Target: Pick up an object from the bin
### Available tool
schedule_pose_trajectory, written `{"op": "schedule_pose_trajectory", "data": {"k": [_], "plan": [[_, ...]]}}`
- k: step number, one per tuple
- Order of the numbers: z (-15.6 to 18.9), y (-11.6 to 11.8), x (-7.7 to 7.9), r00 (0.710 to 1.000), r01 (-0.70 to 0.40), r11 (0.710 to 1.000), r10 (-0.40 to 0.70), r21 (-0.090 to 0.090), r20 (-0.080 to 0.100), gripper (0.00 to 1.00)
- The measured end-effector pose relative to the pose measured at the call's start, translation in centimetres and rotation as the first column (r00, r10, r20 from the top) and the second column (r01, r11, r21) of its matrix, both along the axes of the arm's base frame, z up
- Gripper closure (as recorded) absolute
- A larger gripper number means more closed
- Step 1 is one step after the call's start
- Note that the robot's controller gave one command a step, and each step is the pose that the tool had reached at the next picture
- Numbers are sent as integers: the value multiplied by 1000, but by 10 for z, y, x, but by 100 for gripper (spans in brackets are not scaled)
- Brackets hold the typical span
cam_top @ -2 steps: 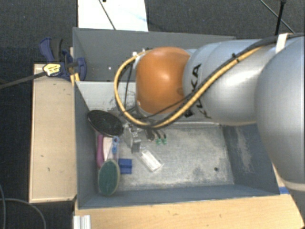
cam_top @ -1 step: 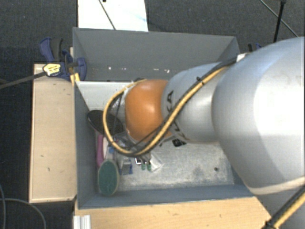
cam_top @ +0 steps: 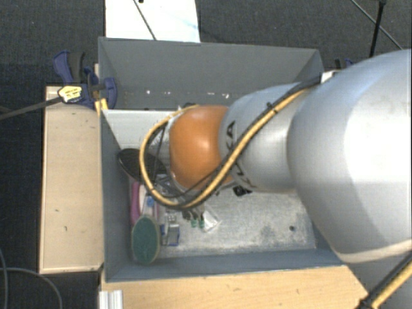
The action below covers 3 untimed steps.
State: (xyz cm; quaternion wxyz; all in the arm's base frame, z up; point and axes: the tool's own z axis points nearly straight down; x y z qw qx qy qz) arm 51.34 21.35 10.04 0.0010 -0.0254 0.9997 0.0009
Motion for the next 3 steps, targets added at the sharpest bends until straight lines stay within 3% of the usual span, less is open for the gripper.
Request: {"op": "schedule_pose_trajectory", "data": {"k": [1,2,3], "plan": [[-31,-27,-2,999,-38,999,38,0,-2,0],[-27,-26,-1,999,-35,999,35,1,1,100],[92,-27,8,1000,-5,1000,5,3,8,100]]}}
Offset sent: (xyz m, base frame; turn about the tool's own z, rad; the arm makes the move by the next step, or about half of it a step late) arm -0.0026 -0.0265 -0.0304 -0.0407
